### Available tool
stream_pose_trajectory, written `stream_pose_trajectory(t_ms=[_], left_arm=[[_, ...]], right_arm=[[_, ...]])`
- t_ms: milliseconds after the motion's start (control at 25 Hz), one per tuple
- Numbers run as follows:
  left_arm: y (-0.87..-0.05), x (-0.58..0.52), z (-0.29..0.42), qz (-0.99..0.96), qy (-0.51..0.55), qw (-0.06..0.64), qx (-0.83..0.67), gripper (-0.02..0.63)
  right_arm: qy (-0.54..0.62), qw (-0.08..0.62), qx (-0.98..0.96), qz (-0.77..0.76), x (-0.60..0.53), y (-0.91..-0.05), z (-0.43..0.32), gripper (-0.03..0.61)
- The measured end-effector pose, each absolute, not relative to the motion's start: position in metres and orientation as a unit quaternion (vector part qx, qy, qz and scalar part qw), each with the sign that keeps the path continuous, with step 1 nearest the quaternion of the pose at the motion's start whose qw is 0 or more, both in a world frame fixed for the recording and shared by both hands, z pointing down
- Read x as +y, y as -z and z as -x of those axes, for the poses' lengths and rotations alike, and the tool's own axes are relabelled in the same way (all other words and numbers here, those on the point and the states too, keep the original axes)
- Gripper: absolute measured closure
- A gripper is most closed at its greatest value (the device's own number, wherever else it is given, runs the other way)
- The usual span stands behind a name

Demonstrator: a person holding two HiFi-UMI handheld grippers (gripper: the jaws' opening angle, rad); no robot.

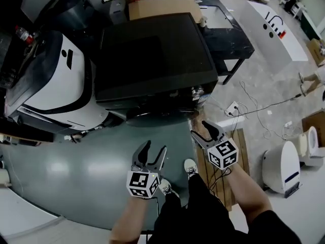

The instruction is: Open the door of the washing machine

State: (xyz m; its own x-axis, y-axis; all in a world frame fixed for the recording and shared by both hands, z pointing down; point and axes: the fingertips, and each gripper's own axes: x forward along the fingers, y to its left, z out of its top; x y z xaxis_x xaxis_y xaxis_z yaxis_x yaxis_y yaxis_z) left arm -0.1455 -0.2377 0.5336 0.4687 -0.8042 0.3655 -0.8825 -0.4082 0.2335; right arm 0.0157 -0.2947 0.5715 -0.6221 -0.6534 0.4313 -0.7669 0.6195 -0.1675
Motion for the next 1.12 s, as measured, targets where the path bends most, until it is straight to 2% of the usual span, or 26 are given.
stream_pose_trajectory(t_ms=[520,1120], left_arm=[[-0.611,-0.299,0.110,-0.802,-0.115,0.245,-0.533,0.364],[-0.672,-0.332,0.103,-0.765,-0.128,0.283,-0.565,0.362]], right_arm=[[-0.208,0.221,-0.890,-0.340,-0.370,-0.677,-0.028,0.333],[-0.202,0.305,-0.892,-0.266,-0.422,-0.775,-0.015,0.333]])
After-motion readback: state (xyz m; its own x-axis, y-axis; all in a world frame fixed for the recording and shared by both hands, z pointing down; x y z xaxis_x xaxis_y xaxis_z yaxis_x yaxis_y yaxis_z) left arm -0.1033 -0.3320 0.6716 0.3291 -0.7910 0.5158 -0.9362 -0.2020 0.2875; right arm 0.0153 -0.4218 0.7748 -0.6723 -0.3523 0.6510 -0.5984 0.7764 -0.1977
